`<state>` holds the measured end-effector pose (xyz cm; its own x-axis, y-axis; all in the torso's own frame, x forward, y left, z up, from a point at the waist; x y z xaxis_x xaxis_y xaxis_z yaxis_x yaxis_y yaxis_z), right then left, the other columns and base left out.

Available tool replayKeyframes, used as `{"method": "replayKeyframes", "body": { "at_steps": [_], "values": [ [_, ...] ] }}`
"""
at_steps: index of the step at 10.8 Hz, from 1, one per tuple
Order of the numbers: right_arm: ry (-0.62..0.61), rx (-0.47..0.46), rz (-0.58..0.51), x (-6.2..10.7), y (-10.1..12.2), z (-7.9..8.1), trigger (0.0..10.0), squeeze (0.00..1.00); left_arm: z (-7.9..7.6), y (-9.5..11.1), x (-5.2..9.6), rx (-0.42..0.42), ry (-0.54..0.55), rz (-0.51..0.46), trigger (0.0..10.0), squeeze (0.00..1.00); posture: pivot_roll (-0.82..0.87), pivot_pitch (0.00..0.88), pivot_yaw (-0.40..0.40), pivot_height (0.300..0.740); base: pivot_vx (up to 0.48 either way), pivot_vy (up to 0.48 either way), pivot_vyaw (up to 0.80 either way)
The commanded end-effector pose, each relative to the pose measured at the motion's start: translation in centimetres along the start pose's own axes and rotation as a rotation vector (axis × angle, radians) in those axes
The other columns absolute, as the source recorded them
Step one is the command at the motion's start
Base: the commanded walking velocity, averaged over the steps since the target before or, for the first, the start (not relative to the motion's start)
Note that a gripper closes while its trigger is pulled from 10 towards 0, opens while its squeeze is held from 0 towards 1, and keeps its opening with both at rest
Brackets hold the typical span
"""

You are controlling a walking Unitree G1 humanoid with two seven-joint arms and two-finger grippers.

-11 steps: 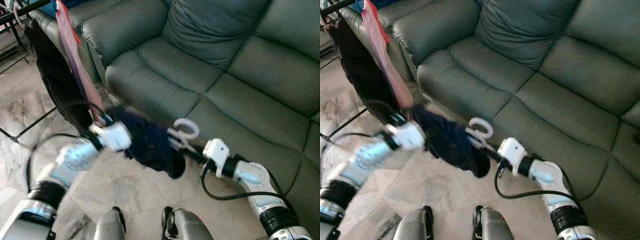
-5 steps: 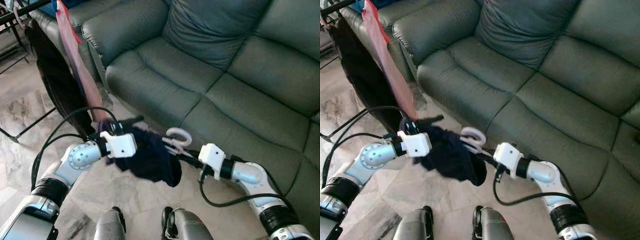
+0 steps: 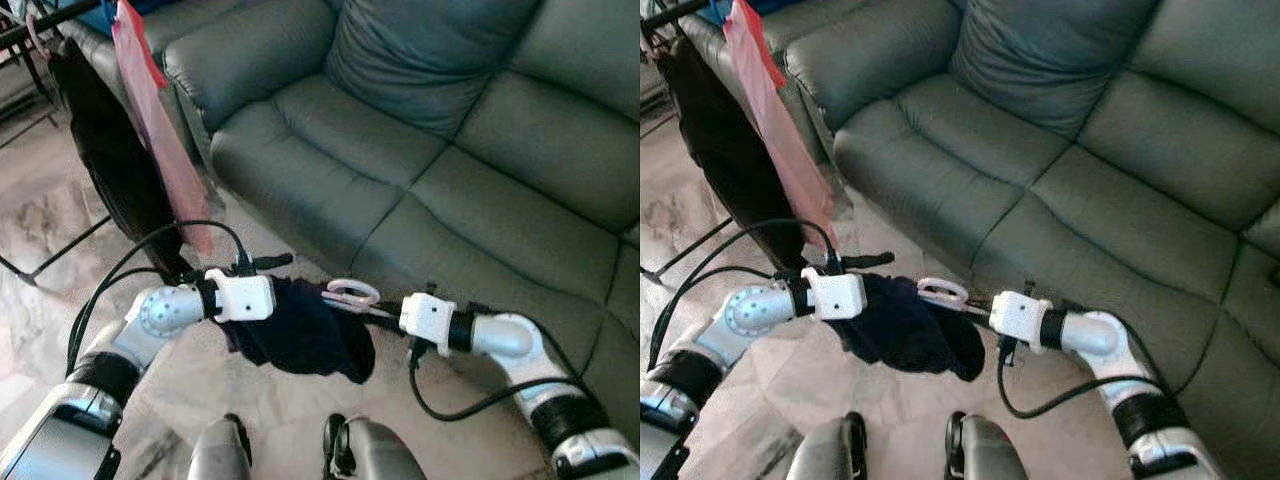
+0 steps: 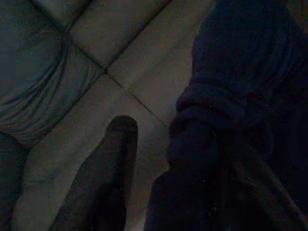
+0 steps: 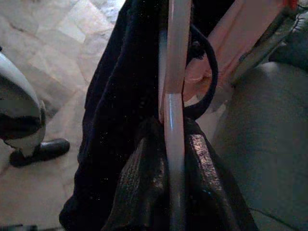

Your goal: Hang hanger

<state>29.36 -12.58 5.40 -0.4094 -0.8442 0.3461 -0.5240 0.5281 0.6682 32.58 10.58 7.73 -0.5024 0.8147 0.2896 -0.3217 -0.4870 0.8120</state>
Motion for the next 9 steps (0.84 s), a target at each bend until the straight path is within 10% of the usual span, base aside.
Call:
{"method": "replayKeyframes", "body": {
  "at_steps": [1,9],
  "values": [
    [0.036,0.039,-0.019,-0.2,0.3,0.3,10.0,0.0,0.3,-0.1,-0.2,0.011,-0.014,0.018,0.0,0.0,-0.02,0.187,-0.068,0.74,0.0,0.0,0.0],
    [0.02,0.076,-0.036,-1.2,0.6,0.5,10.0,0.0,0.2,0.1,-0.9,0.033,-0.048,0.017,0.0,0.0,-0.03,0.191,-0.061,0.74,0.0,0.0,0.0]
  ]
}}
Point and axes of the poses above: a point about 5 cm out from each wrist's last joint towards the gripper, its own x axis pointing back from the gripper into the wrist, its own y axis along the axis of the wrist's last joint, z = x × y, the point moved 5 cm from there along -x, pointing out of the wrist towards the gripper, and after that the axes turned 15 degrees about x, right-handed, at the moved point
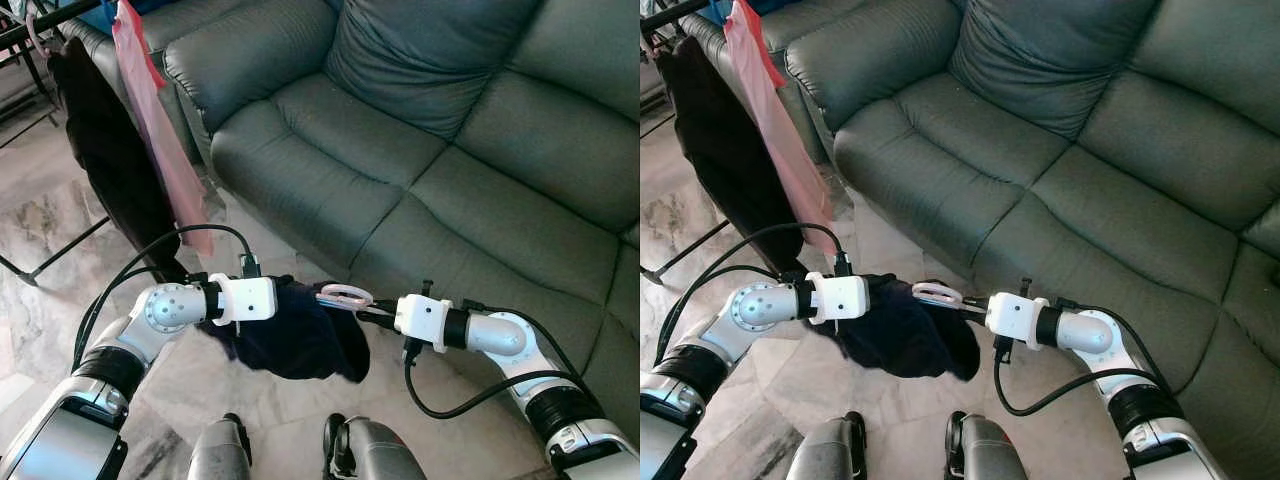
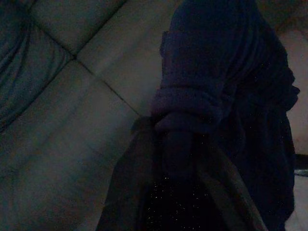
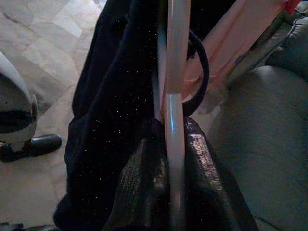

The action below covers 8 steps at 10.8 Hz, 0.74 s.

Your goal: Hang hanger

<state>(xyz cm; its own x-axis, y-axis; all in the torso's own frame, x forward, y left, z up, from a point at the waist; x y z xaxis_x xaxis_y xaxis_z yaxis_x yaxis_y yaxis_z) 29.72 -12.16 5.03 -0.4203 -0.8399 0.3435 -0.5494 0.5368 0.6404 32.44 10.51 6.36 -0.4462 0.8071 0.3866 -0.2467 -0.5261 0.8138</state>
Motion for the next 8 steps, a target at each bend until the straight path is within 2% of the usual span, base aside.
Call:
{"method": "replayKeyframes", "body": {
  "at_steps": [1,2,3,4,5,6,7,8],
  "values": [
    [0.021,0.04,-0.042,-0.7,0.8,0.4,10.0,0.0,1.7,2.1,-0.4,-0.01,0.088,-0.099,0.0,0.0,-0.03,0.191,-0.061,0.74,0.0,0.0,0.0],
    [0.013,0.026,-0.04,-0.6,0.8,0.4,10.0,0.42,2.5,2.5,-0.4,0.005,0.141,-0.125,0.0,0.0,-0.03,0.192,-0.059,0.74,0.0,0.0,0.0],
    [0.02,0.021,-0.037,-0.6,0.7,0.6,10.0,1.0,2.7,2.3,-0.4,0.027,0.165,-0.12,0.0,0.0,-0.03,0.193,-0.056,0.74,0.0,0.0,0.0],
    [0.04,0.029,-0.034,-0.6,0.7,0.7,10.0,1.0,2.6,1.8,-0.3,0.047,0.18,-0.108,0.0,0.0,-0.03,0.193,-0.056,0.74,0.0,0.0,0.0],
    [0.107,0.115,-0.068,-0.4,1.9,-0.3,10.0,1.0,2.8,-0.1,0.2,0.092,0.233,-0.034,0.0,0.0,-0.03,0.196,-0.05,0.74,0.0,0.0,0.0],
    [0.064,0.116,-0.09,-0.5,2.6,-1.7,10.0,1.0,3.0,-0.5,0.5,0.102,0.251,-0.021,0.0,0.0,-0.03,0.196,-0.05,0.74,0.0,0.0,0.0],
    [-0.003,0.141,-0.078,-0.2,2.8,-4.4,10.0,1.0,2.9,-1.2,0.8,0.127,0.278,-0.01,0.0,0.0,-0.03,0.197,-0.049,0.74,0.0,0.0,0.0],
    [-0.005,0.119,-0.065,0.2,2.4,-4.9,10.0,1.0,2.8,-1.4,0.9,0.129,0.28,0.0,0.0,0.0,-0.03,0.195,-0.051,0.74,0.0,0.0,0.0]
  ]
}}
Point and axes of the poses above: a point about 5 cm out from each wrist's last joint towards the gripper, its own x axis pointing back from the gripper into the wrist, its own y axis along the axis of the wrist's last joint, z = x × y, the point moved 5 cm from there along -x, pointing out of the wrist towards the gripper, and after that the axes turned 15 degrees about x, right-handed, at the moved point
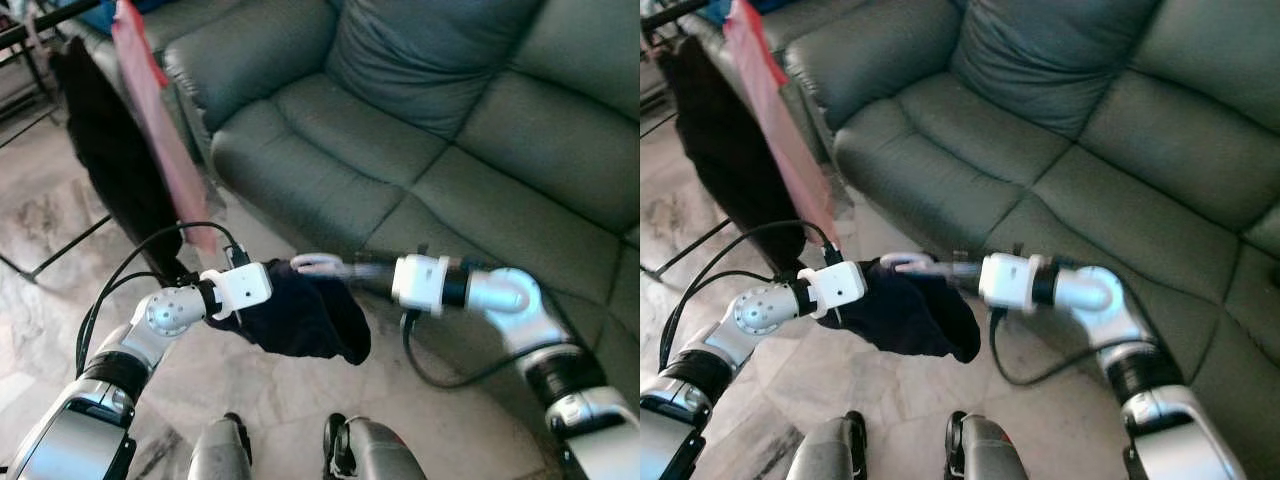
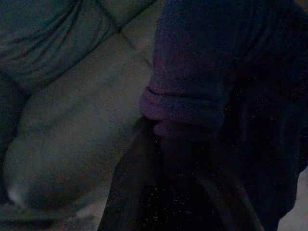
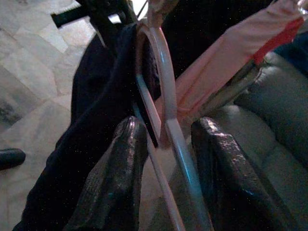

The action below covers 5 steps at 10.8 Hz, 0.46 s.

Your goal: Hang hanger

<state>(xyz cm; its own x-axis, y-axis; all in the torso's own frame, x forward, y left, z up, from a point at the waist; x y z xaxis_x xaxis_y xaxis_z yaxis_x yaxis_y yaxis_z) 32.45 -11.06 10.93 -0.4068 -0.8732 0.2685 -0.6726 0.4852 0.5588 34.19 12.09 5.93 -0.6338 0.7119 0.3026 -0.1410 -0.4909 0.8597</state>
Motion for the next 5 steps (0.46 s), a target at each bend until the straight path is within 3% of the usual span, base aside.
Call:
{"method": "replayKeyframes", "body": {
  "at_steps": [1,3,4,5],
  "values": [
    [-0.027,-0.024,0.038,1.1,-0.8,-0.6,10.0,1.0,1.7,0.0,0.4,0.029,0.082,-0.002,0.0,0.0,-0.02,0.195,-0.052,0.74,0.0,0.0,0.0],
    [-0.156,-0.03,0.021,1.6,-0.3,-3.5,10.0,1.0,1.9,-0.2,0.4,0.068,0.113,-0.005,0.0,0.0,-0.03,0.194,-0.049,0.74,0.0,0.0,0.0],
    [-0.16,-0.019,0.028,1.6,-0.4,-3.6,10.0,1.0,1.9,-0.2,0.3,0.075,0.116,-0.006,0.0,0.0,-0.03,0.194,-0.049,0.74,0.0,0.0,0.0],
    [-0.232,0.002,0.05,2.1,-0.7,-4.7,10.0,1.0,2.3,-0.4,0.3,0.128,0.164,-0.005,0.0,0.0,-0.03,0.195,-0.05,0.74,0.0,0.0,0.0]
  ]
}}
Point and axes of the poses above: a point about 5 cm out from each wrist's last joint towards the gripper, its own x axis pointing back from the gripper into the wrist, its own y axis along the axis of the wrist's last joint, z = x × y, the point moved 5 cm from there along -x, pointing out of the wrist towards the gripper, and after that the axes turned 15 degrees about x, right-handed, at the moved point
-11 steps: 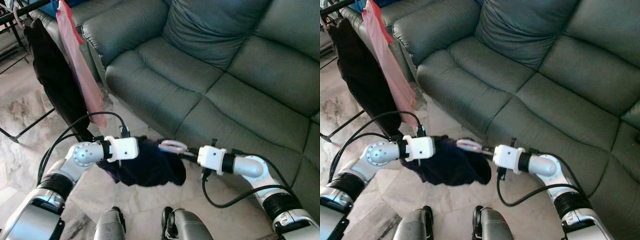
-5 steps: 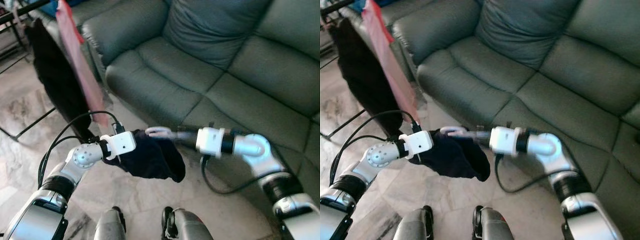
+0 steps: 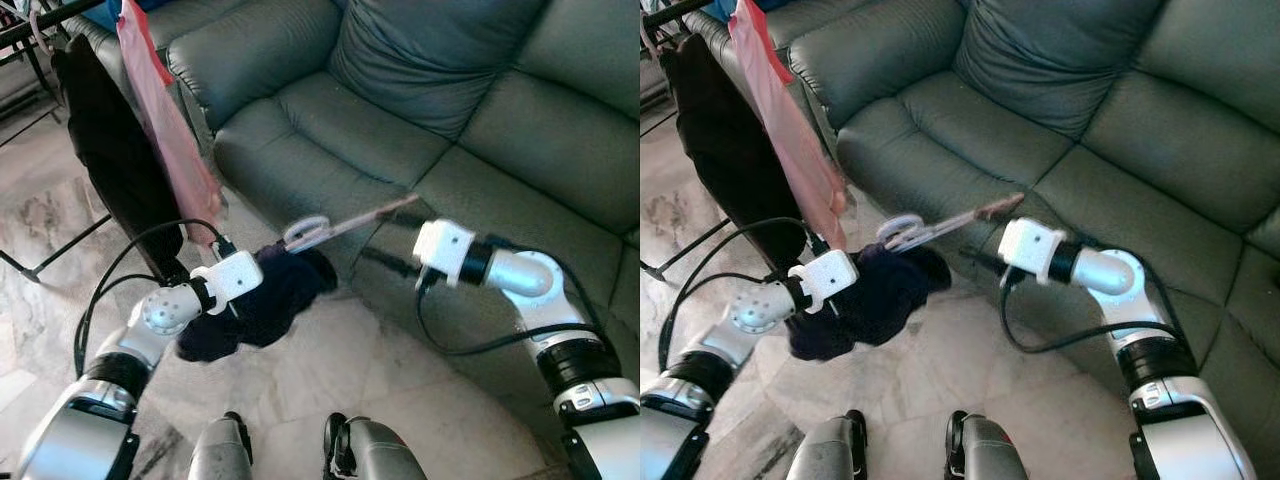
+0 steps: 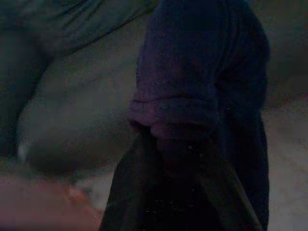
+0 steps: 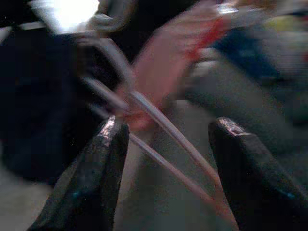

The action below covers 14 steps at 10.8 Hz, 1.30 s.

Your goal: Hang hanger

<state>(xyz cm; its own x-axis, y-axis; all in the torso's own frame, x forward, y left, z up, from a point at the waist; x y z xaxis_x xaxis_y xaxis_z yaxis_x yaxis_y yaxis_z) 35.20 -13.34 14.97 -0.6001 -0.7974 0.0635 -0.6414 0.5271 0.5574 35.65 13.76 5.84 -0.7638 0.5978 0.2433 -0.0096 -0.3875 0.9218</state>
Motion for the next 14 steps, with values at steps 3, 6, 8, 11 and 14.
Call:
{"method": "replayKeyframes", "body": {
  "at_steps": [3,6,8,11,14],
  "values": [
    [-0.456,0.038,0.045,2.0,0.0,-6.0,10.0,1.0,3.8,0.5,0.7,0.307,0.244,-0.103,0.0,0.0,-0.04,0.202,-0.054,0.74,0.0,0.0,0.0],
    [-0.663,-0.325,0.302,4.2,-5.7,-1.9,10.0,1.0,1.4,5.2,-0.3,0.306,0.042,-0.303,0.0,0.0,-0.03,0.208,-0.052,0.74,0.0,0.0,0.0],
    [-0.566,-0.507,0.382,3.2,-7.1,2.2,10.0,0.33,-1.4,8.6,-0.7,0.222,-0.134,-0.401,0.0,0.0,-0.03,0.207,-0.058,0.74,0.0,0.0,0.0],
    [-0.4,-0.606,0.25,1.6,-5.0,4.8,10.0,0.0,-4.7,10.8,-0.7,0.09,-0.324,-0.43,0.0,0.0,-0.04,0.204,-0.05,0.74,0.0,0.0,0.0],
    [-0.171,-0.753,0.25,1.7,-4.4,9.6,10.0,0.0,-4.8,13.4,-0.3,0.109,-0.34,-0.511,0.0,0.0,-0.03,0.208,-0.049,0.74,0.0,0.0,0.0]
  ]
}}
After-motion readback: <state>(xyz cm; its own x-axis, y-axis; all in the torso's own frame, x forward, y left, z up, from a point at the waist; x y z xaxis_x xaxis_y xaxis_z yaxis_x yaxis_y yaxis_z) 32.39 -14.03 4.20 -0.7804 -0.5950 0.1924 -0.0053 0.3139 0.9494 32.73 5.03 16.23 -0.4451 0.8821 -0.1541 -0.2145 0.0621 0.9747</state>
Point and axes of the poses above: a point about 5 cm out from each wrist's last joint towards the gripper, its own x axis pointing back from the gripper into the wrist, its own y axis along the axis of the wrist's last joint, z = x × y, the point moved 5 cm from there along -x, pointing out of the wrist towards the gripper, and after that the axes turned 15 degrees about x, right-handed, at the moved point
